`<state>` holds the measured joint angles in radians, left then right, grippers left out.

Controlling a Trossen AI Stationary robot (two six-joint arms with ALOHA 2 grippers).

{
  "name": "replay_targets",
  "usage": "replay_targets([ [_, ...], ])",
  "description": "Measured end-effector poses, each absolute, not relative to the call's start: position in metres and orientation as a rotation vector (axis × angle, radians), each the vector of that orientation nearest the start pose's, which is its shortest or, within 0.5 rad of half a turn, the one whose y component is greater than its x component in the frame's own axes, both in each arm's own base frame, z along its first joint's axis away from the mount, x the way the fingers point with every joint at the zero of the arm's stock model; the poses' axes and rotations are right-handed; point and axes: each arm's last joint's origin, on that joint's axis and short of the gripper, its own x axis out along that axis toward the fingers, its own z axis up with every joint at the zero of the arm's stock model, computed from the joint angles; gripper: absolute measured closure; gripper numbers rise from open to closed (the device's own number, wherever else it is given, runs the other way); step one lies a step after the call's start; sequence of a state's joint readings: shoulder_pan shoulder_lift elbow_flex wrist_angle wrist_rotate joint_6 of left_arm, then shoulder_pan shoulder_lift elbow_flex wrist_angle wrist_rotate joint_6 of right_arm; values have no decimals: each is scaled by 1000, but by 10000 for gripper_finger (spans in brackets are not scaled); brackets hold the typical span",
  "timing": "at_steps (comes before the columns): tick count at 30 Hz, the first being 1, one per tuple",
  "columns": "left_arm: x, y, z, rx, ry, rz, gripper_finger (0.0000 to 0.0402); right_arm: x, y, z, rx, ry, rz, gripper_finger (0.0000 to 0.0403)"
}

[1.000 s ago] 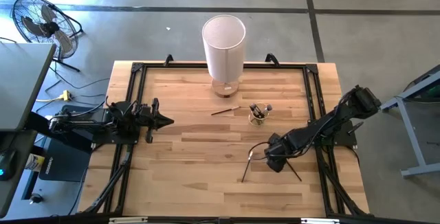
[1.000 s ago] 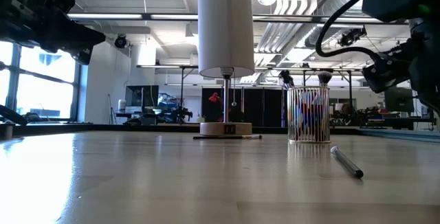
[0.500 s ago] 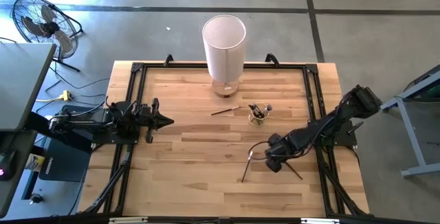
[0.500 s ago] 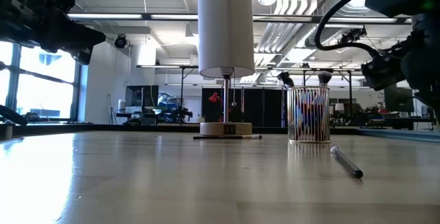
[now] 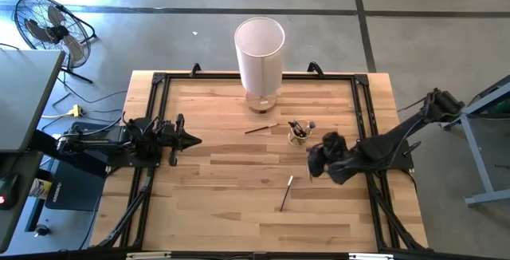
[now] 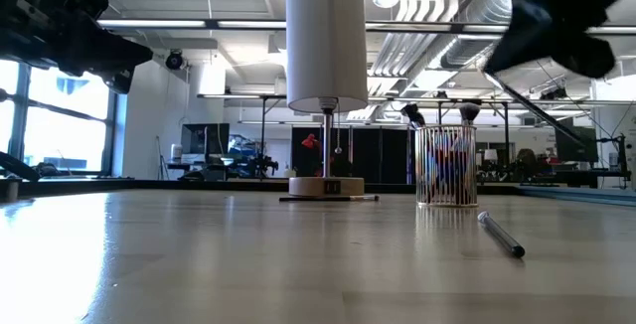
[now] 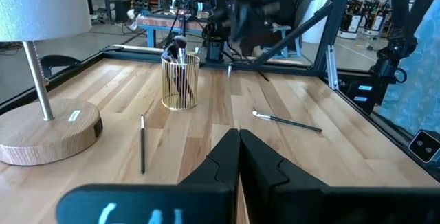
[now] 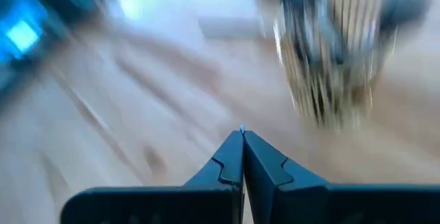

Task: Pick & Place Makeup Brushes
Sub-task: Put the black eyeshadow brush into the makeup brush holder

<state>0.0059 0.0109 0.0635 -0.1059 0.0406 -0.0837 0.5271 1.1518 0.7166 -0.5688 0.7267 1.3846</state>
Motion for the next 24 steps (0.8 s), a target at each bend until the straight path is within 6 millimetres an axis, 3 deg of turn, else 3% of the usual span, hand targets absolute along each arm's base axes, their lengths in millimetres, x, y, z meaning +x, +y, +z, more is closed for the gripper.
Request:
replay_targets([
  [7, 94, -1, 174, -85, 55, -32, 400, 201, 56, 260, 448, 131, -808, 403],
  [13, 94, -1, 174, -85, 55, -32, 400, 218, 15, 269, 249, 188, -857, 402],
  [17, 94, -1, 174, -85, 55, -32, 400, 216, -7, 245, 268, 261, -851, 402],
  [24, 94, -1, 174, -85, 55, -32, 400, 208, -15, 200, 315, 231, -685, 403],
])
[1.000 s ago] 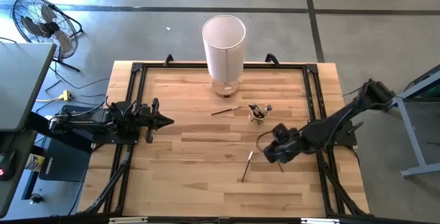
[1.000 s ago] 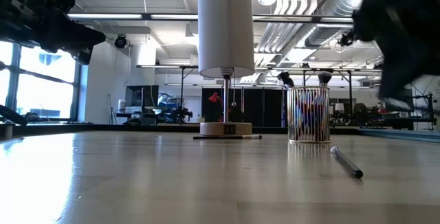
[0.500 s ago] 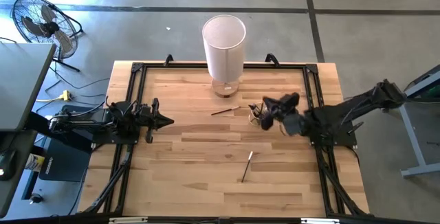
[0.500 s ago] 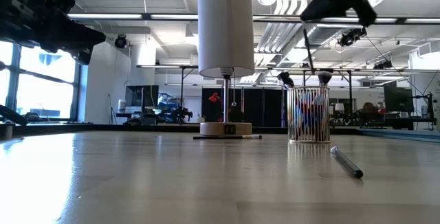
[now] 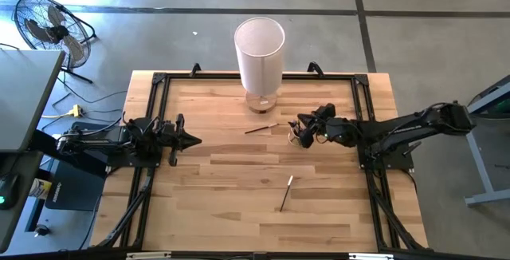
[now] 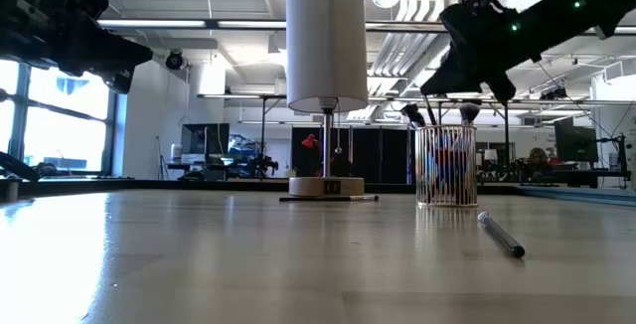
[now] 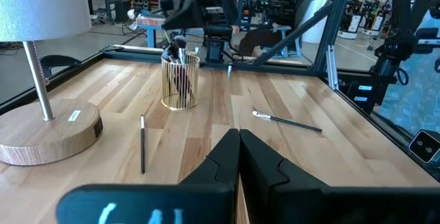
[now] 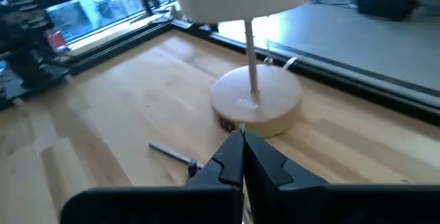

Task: Pick & Place Makeup Brushes
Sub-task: Put the black eyeshadow brush into the makeup brush holder

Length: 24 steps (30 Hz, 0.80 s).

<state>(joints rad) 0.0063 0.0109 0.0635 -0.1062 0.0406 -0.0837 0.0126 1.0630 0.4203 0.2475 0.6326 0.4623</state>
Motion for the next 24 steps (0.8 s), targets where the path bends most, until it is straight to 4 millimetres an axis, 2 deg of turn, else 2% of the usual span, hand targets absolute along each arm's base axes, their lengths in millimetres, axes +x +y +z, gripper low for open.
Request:
replay_targets([
  [3, 94, -1, 174, -85, 55, -32, 400, 204, -16, 196, 332, 247, -663, 394],
  [6, 94, -1, 174, -85, 55, -32, 400, 203, -18, 204, 350, 276, -654, 369],
  [11, 94, -1, 174, -85, 55, -32, 400, 199, -21, 241, 325, 392, -667, 315],
  [14, 94, -1, 174, -85, 55, -32, 400, 197, -19, 276, 344, 469, -605, 297],
  [17, 94, -1, 174, -85, 55, -32, 400, 197, -15, 315, 420, 504, -518, 309],
  [19, 94, -1, 174, -85, 54, -32, 400, 200, -10, 332, 472, 548, -512, 340],
  [22, 94, -1, 174, -85, 55, -33, 400, 208, 2, 342, 512, 678, -531, 392],
  [24, 94, -1, 174, -85, 55, -32, 400, 220, 14, 340, 553, 756, -549, 389],
])
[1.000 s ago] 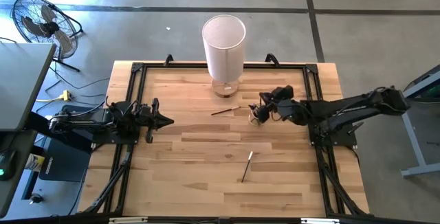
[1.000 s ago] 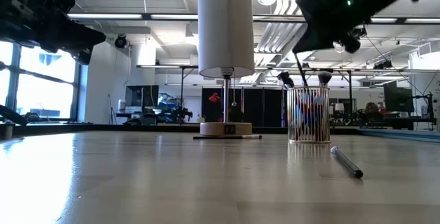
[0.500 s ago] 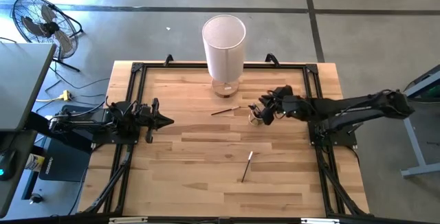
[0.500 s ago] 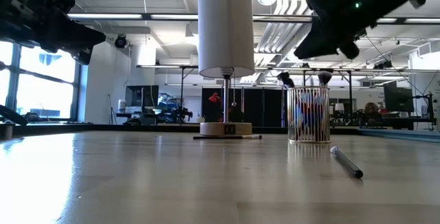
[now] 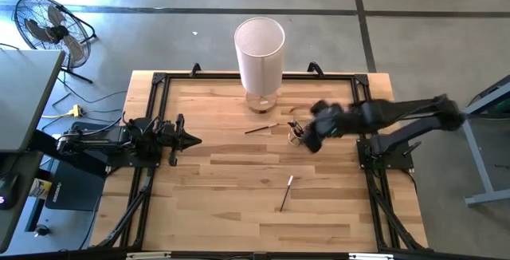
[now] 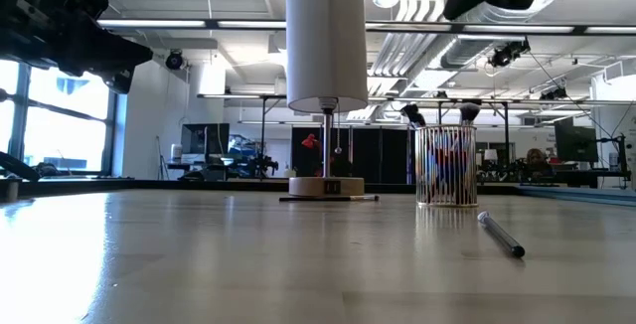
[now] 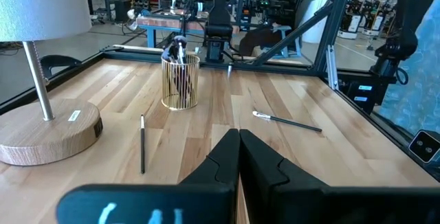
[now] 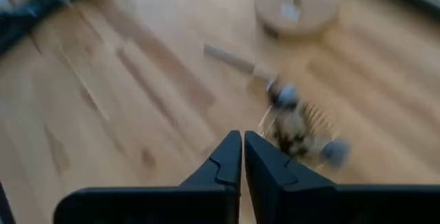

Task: Pick & Place Makeup Brushes
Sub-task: Put the black eyeshadow brush into the makeup brush holder

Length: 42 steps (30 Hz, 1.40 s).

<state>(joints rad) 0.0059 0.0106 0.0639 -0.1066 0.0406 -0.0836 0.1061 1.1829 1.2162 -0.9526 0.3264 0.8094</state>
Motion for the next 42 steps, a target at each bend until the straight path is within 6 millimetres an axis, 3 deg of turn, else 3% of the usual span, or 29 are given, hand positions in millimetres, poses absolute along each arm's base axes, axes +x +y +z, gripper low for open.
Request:
replay_targets([
  [4, 94, -1, 174, -85, 55, -32, 400, 250, 46, 323, 637, 892, -585, 399],
  [8, 94, -1, 174, -85, 55, -32, 400, 274, 73, 295, 806, 949, -751, 394],
  [15, 94, -1, 174, -85, 55, -32, 400, 298, 100, 241, 1107, 991, -1073, 398],
  [19, 94, -1, 174, -85, 55, -32, 400, 308, 104, 213, 1222, 1100, -1207, 382],
  [24, 94, -1, 174, -85, 55, -32, 400, 319, 106, 188, 1228, 1127, -1277, 351],
  [33, 94, -1, 174, -85, 55, -33, 400, 335, 97, 170, 1279, 1084, -1274, 295],
  [42, 94, -1, 174, -85, 55, -33, 400, 339, 94, 151, 1280, 1117, -1343, 286],
])
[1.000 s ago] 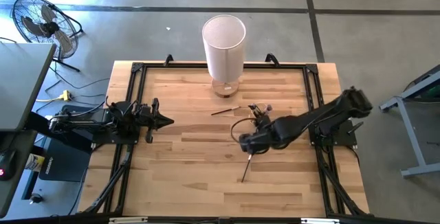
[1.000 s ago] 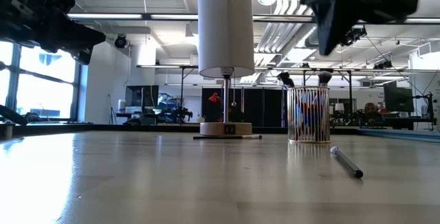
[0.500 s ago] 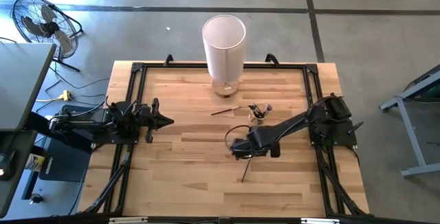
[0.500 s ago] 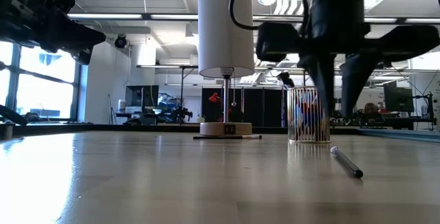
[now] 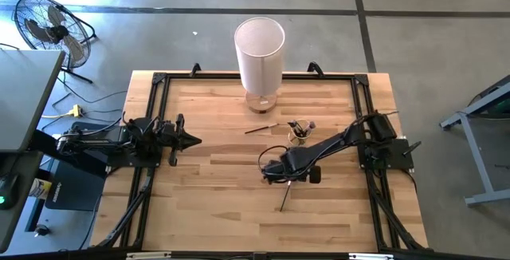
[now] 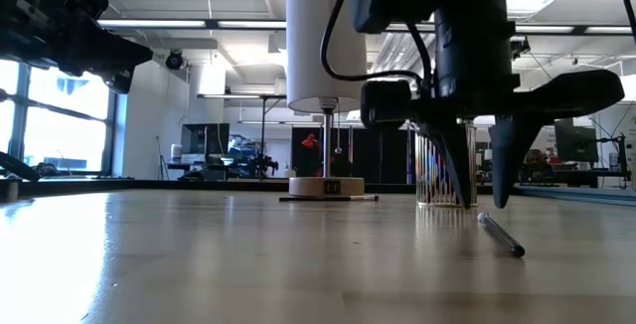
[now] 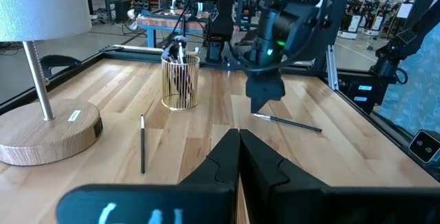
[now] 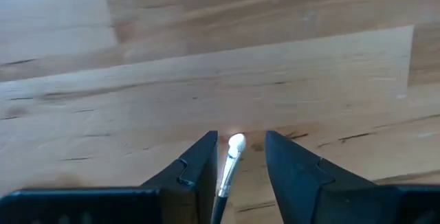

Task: Pick & Place Makeup Brushes
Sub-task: Put the black eyeshadow brush into the makeup brush holder

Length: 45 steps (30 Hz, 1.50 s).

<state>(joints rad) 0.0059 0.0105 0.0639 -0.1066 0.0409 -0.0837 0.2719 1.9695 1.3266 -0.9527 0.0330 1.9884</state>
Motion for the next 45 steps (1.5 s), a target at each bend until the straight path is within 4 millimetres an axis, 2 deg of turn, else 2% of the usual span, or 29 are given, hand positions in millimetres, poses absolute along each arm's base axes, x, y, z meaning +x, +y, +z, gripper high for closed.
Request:
replay_targets([
  [9, 94, -1, 174, -85, 55, -32, 400, 343, 94, 139, 1257, 1152, -1342, 318],
  [17, 94, -1, 174, -85, 55, -32, 400, 347, 94, 138, 1231, 1148, -1280, 392],
  [24, 94, -1, 174, -85, 54, -32, 400, 349, 94, 143, 1142, 1081, -1200, 400],
  [26, 94, -1, 174, -85, 55, -33, 400, 348, 93, 154, 1115, 1017, -1168, 400],
  [31, 94, -1, 174, -85, 55, -33, 400, 336, 93, 205, 959, 791, -1053, 402],
  [38, 94, -1, 174, -85, 55, -32, 400, 304, 81, 280, 592, 516, -932, 402],
  [41, 94, -1, 174, -85, 54, -33, 400, 291, 66, 303, 458, 446, -959, 402],
  [45, 94, -1, 174, -85, 54, -32, 400, 281, 43, 314, 290, 409, -1066, 403],
])
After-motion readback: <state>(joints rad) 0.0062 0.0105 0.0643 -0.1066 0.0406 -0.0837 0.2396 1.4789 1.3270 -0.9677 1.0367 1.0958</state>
